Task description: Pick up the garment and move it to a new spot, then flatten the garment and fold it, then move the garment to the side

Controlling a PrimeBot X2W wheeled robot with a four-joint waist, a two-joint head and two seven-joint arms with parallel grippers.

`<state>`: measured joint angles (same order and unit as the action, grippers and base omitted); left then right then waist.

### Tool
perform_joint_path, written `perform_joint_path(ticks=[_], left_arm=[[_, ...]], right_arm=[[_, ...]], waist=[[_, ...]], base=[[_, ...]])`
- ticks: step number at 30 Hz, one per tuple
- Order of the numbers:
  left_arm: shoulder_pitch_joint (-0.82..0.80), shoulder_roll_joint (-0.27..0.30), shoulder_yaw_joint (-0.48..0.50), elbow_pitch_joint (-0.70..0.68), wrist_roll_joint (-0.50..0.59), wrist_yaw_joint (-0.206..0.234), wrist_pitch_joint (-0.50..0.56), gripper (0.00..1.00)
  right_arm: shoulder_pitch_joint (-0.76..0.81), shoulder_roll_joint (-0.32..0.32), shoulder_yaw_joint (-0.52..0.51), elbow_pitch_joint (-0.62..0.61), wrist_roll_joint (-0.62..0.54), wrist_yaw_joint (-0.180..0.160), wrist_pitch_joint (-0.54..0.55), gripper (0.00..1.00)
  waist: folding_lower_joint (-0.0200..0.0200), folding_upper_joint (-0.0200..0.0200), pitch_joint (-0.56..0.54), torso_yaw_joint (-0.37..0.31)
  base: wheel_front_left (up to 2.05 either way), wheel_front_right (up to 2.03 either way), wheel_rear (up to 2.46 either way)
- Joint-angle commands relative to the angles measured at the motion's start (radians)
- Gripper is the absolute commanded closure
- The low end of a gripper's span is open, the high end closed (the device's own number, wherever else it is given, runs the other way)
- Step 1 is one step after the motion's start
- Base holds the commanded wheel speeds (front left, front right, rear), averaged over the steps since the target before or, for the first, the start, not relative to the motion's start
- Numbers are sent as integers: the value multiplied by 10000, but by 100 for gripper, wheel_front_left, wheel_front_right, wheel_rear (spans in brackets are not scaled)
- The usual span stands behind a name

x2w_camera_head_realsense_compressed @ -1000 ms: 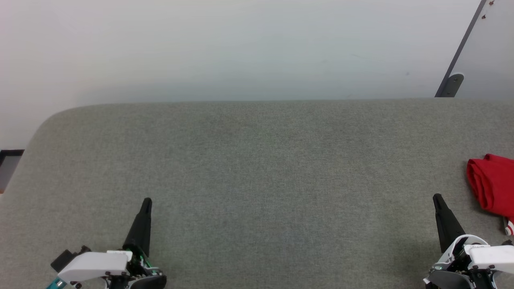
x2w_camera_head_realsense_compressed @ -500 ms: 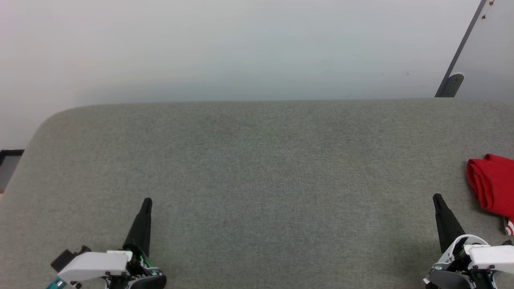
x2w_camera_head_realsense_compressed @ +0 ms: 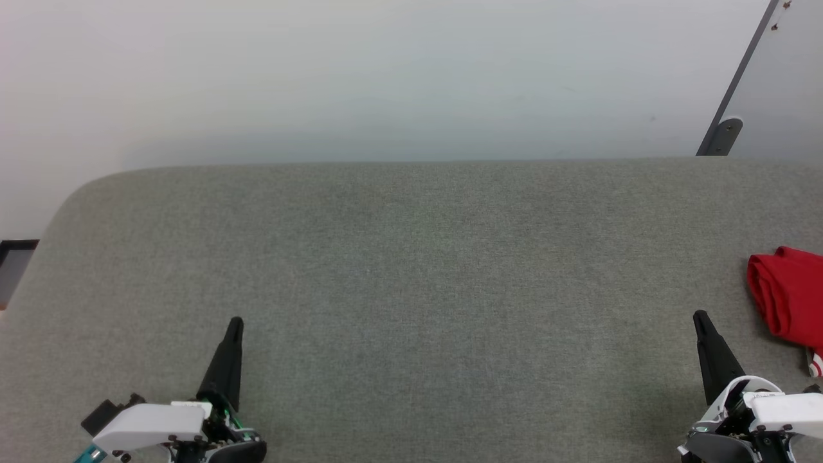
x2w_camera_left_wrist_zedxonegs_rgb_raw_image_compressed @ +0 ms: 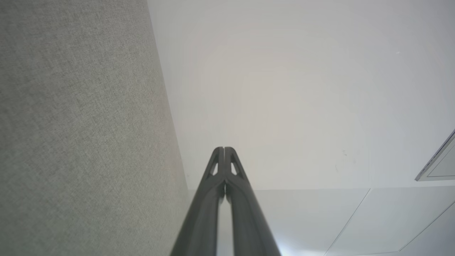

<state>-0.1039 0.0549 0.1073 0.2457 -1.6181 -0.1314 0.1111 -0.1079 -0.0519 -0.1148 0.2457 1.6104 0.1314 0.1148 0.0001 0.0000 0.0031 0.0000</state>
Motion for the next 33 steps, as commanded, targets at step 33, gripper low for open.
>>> perform_joint_path(ticks=[33], left_arm=[[-115,-40,55,21,54,15,26,100]], right_arm=[[-26,31,13,4,48,-14,11,100]], waist=[[-1,0,0,0]], base=[[0,0,0]])
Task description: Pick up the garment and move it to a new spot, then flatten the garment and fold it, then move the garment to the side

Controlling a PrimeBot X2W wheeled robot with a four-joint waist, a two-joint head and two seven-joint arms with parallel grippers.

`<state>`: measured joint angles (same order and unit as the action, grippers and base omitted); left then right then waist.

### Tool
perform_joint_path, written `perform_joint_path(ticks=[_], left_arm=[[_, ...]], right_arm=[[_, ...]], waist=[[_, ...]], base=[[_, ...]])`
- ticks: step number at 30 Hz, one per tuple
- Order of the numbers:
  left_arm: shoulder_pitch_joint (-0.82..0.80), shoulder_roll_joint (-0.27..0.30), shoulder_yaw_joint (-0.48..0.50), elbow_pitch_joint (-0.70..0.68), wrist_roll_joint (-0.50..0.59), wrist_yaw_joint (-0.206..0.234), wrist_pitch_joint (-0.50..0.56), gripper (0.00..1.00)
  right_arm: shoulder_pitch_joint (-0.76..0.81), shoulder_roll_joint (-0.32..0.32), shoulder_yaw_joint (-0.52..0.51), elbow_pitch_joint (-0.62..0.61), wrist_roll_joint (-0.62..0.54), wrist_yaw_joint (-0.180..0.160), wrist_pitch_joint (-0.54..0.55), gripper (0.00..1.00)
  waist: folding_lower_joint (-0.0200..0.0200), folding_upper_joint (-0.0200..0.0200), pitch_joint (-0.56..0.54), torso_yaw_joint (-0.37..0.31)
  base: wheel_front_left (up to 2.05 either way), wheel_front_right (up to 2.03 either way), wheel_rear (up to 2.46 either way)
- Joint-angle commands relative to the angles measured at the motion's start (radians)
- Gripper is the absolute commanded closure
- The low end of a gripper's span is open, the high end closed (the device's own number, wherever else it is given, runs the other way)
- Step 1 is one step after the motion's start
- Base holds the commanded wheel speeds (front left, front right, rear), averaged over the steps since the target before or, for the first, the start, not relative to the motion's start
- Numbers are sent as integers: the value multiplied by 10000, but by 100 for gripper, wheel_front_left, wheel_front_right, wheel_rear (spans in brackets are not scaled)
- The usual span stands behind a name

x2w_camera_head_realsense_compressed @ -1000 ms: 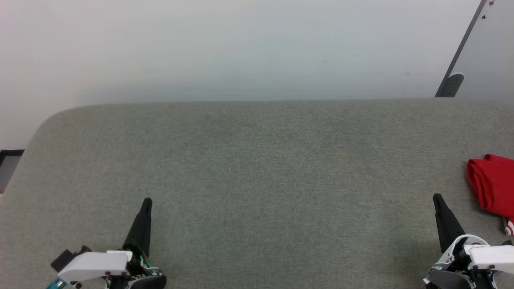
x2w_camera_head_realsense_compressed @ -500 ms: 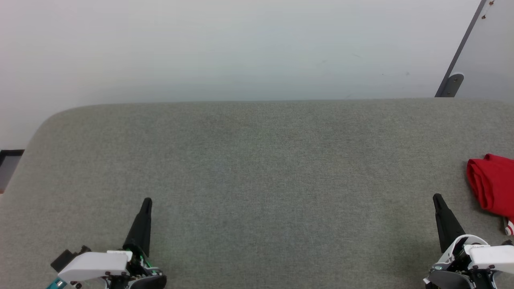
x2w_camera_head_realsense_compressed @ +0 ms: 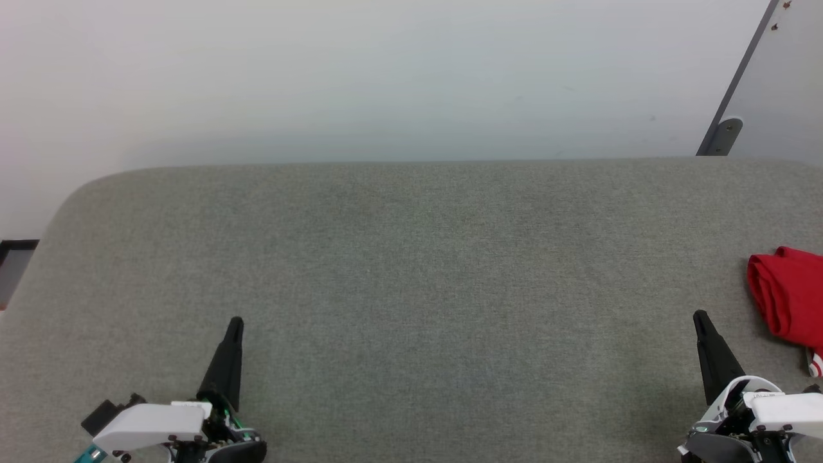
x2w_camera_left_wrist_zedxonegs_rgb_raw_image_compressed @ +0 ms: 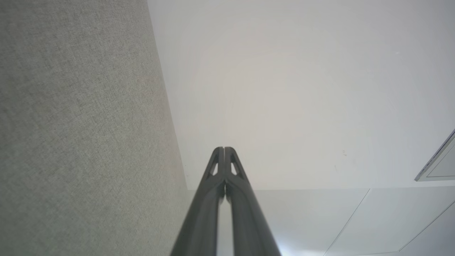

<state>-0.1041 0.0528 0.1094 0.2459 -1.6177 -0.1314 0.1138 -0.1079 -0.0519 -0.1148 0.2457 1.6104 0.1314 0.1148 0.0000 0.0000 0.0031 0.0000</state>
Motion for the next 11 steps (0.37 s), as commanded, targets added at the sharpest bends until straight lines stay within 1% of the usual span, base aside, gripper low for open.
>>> perform_joint_path(ticks=[1,11], left_arm=[[-113,-20,33,19,51,15,-2,100],[-114,-24,39,19,51,15,5,100]], right_arm=[[-26,31,13,4,48,-14,11,100],[-26,31,13,4,48,-14,11,100]], waist=[[0,0,0,0],[0,0,0,0]], base=[[0,0,0],[0,0,0]])
